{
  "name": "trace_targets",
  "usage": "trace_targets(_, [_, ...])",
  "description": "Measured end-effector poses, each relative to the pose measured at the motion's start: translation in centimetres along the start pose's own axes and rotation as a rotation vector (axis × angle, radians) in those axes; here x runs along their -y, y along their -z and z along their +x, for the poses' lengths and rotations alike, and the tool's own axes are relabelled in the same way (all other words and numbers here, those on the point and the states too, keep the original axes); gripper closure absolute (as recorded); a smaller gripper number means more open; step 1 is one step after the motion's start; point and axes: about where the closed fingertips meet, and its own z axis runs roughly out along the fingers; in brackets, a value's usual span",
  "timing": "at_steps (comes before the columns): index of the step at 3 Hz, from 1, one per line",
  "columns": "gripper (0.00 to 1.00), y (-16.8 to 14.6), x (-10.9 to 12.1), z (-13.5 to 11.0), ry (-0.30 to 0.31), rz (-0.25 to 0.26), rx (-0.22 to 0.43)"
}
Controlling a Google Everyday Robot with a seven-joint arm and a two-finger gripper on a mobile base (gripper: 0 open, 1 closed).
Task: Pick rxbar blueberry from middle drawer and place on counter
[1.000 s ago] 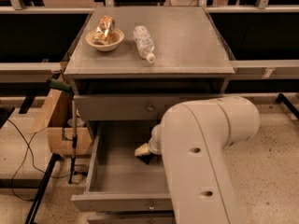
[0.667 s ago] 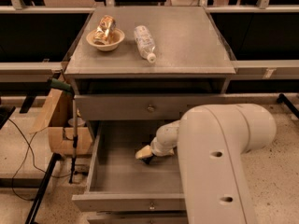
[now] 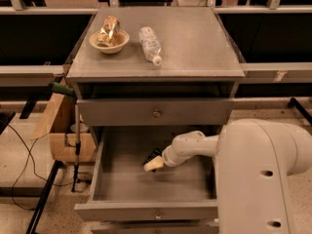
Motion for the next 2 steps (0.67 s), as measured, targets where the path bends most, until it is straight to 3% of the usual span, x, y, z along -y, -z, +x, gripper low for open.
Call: trace_targets(2, [0.0,-0.04,-0.34,0.05,0.058,-0.011,0.007])
